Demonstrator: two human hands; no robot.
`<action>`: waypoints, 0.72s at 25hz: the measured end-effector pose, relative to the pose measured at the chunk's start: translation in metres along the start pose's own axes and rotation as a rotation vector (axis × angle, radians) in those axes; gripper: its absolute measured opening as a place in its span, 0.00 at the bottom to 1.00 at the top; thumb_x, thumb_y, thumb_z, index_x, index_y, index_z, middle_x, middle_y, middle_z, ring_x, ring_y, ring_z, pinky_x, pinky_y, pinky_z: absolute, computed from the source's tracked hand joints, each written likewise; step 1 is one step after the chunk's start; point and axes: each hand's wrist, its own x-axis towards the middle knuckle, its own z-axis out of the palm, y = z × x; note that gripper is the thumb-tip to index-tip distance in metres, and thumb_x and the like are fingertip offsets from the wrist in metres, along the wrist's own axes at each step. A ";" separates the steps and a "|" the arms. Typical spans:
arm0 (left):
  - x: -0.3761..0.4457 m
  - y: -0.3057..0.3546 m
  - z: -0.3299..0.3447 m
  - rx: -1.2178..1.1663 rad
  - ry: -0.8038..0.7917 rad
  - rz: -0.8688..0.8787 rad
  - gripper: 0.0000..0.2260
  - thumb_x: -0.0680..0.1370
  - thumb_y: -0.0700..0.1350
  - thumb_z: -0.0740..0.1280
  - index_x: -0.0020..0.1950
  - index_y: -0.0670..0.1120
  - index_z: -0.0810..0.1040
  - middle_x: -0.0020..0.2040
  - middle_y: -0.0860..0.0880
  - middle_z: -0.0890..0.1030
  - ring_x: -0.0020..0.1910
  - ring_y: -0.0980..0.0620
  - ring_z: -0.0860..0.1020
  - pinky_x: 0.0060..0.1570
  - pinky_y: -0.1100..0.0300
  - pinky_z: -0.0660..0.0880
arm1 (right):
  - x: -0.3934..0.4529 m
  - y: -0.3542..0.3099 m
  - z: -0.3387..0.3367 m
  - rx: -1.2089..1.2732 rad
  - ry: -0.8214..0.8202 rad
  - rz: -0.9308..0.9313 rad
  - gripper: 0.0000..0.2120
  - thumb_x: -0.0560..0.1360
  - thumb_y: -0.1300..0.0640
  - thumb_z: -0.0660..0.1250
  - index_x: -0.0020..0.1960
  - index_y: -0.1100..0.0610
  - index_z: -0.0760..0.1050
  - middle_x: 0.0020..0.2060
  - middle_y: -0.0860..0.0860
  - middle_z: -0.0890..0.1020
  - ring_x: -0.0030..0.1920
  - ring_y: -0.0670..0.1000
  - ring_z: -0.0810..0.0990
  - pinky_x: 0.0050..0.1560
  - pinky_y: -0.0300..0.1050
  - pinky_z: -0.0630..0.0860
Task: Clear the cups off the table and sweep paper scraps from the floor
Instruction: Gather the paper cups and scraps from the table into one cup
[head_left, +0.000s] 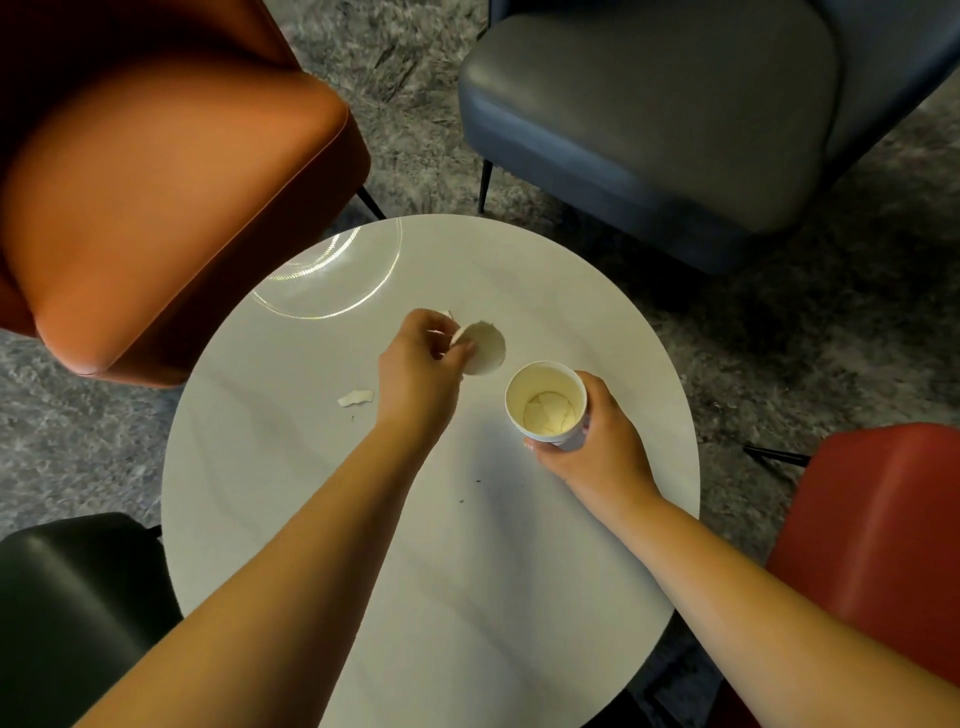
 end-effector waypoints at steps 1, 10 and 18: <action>-0.009 0.010 -0.006 -0.149 0.021 0.019 0.07 0.75 0.42 0.72 0.45 0.50 0.74 0.36 0.51 0.80 0.30 0.54 0.77 0.28 0.67 0.70 | 0.002 -0.002 0.002 -0.004 -0.001 0.003 0.33 0.62 0.50 0.80 0.63 0.49 0.68 0.57 0.45 0.77 0.55 0.48 0.77 0.51 0.45 0.79; -0.005 -0.033 -0.047 0.045 0.194 -0.089 0.05 0.76 0.46 0.69 0.51 0.55 0.78 0.53 0.53 0.79 0.41 0.56 0.78 0.42 0.62 0.71 | 0.012 -0.016 0.016 -0.015 -0.010 -0.004 0.33 0.62 0.50 0.80 0.62 0.47 0.69 0.56 0.43 0.76 0.51 0.45 0.75 0.47 0.38 0.73; 0.027 -0.099 -0.067 0.507 0.025 -0.094 0.07 0.75 0.47 0.72 0.47 0.45 0.78 0.50 0.47 0.73 0.44 0.46 0.74 0.43 0.57 0.68 | 0.004 -0.012 0.022 0.002 -0.043 -0.012 0.33 0.63 0.52 0.80 0.63 0.48 0.69 0.54 0.40 0.74 0.53 0.45 0.75 0.51 0.41 0.76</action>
